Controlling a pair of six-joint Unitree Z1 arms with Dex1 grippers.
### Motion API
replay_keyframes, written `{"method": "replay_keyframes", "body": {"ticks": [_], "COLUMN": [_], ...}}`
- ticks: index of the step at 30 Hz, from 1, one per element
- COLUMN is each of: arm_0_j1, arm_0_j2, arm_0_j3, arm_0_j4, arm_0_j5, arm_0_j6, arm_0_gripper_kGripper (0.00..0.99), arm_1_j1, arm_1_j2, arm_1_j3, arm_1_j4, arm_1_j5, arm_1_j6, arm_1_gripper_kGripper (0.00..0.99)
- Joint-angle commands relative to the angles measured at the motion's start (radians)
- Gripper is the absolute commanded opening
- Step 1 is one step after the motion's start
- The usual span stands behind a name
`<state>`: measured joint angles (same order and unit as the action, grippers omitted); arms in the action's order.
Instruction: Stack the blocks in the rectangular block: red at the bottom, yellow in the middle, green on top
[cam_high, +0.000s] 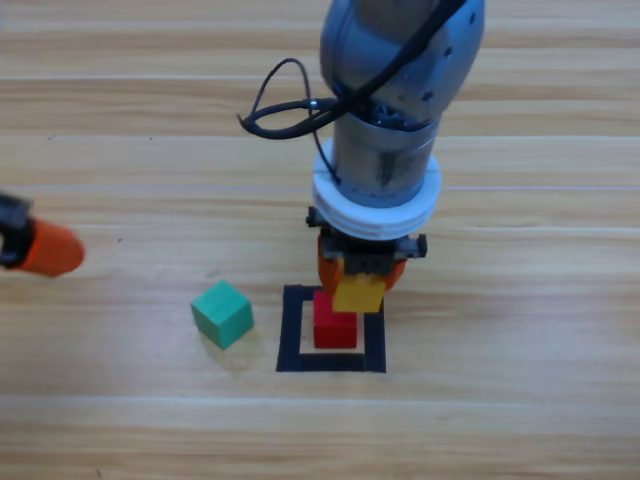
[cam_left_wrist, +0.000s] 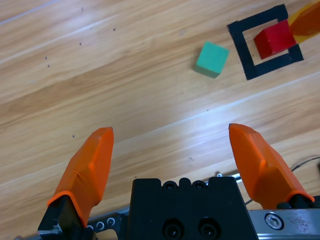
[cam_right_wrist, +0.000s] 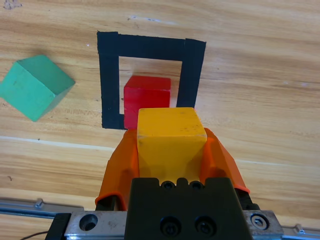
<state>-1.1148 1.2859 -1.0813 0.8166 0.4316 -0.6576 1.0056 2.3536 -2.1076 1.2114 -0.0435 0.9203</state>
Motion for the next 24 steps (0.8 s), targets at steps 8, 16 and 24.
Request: {"method": "replay_keyframes", "body": {"ticks": [8,16,24], "arm_0_j1": [0.030,0.056,0.076], "arm_0_j2": [0.026,0.061,0.062], "arm_0_j3": [0.040,0.070,0.135], "arm_0_j4": [-0.116,-0.158,-0.234], "arm_0_j5": [-0.060,-0.080,-0.108], "arm_0_j6": [0.046,0.049,0.059], "arm_0_gripper_kGripper": [0.990,0.990,0.990], "arm_1_j1": [0.048,0.050,0.048], "arm_1_j2": [0.087,0.108,0.128], "arm_1_j3": [-0.045,-0.061,-0.094], "arm_1_j4": [0.020,0.022,0.043], "arm_1_j5": [0.005,-0.006,-0.029], "arm_1_j6": [0.014,0.012,0.015], "arm_1_gripper_kGripper": [0.000,0.000,0.000]}}
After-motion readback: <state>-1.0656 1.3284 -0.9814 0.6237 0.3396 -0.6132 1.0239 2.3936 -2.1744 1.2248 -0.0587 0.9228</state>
